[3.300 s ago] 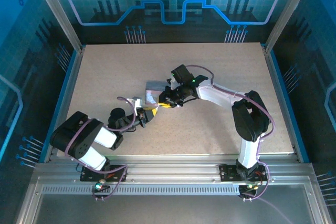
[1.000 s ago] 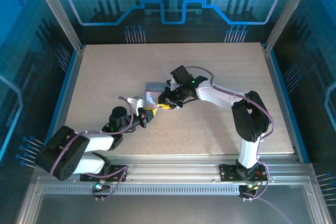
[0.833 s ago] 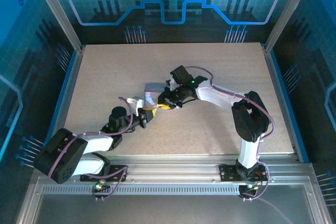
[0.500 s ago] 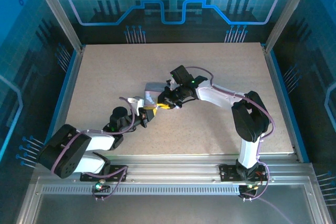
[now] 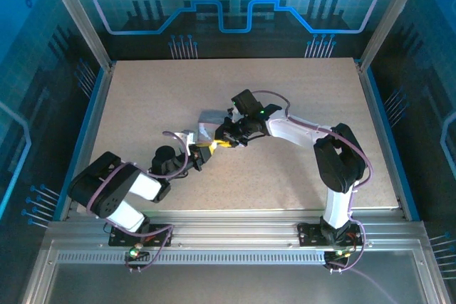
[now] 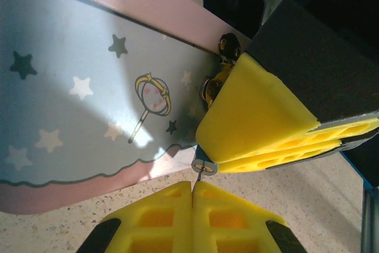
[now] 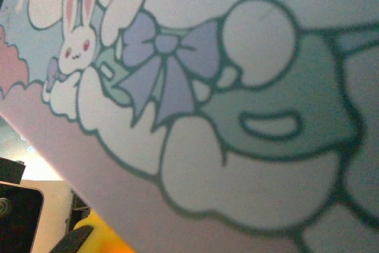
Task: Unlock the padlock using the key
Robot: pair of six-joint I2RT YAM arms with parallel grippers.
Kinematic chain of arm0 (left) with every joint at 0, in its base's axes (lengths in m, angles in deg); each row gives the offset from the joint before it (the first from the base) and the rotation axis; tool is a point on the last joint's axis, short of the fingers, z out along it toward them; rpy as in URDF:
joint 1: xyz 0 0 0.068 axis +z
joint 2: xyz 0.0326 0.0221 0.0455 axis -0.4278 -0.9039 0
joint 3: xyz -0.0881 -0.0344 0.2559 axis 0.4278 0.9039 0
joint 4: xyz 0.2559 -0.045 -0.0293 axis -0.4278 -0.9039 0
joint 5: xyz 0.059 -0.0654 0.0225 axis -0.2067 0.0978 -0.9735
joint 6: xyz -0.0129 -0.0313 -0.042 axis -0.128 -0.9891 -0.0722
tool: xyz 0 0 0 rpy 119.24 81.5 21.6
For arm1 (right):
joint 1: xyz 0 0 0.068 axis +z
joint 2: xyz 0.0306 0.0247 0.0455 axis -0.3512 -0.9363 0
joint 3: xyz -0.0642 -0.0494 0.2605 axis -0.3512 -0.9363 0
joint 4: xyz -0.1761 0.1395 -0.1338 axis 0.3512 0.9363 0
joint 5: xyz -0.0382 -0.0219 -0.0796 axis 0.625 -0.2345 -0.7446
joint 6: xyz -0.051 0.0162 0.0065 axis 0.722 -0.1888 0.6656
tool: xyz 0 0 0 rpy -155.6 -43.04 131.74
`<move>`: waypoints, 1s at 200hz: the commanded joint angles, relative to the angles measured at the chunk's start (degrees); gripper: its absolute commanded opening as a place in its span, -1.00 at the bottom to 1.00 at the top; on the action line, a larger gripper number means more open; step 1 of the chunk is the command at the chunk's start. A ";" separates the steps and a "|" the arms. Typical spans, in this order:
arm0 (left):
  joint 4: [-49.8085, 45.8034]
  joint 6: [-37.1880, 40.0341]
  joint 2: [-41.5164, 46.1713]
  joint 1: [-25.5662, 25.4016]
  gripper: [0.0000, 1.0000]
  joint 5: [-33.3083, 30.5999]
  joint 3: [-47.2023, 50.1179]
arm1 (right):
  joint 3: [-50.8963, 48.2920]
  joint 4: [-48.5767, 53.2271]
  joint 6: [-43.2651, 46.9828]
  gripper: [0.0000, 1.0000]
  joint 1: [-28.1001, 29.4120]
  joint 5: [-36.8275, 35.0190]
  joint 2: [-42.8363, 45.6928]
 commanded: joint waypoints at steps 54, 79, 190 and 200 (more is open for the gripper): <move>6.95 -4.37 -5.25 -2.32 -1.00 1.28 -2.46 | -2.83 -7.40 -3.84 -0.74 2.32 4.66 -1.20; 6.95 -2.95 -7.33 -4.82 -1.00 -0.93 -1.77 | -3.65 -8.60 -4.47 -0.36 2.32 3.08 -1.02; 6.95 -3.68 -9.70 -5.07 -1.00 -2.10 -0.31 | -7.22 -3.82 -1.07 0.12 3.42 -7.71 -0.25; 6.95 -3.86 -9.80 -5.07 -1.00 -1.76 -0.37 | -7.32 -3.67 -0.88 0.12 3.70 -8.32 -0.58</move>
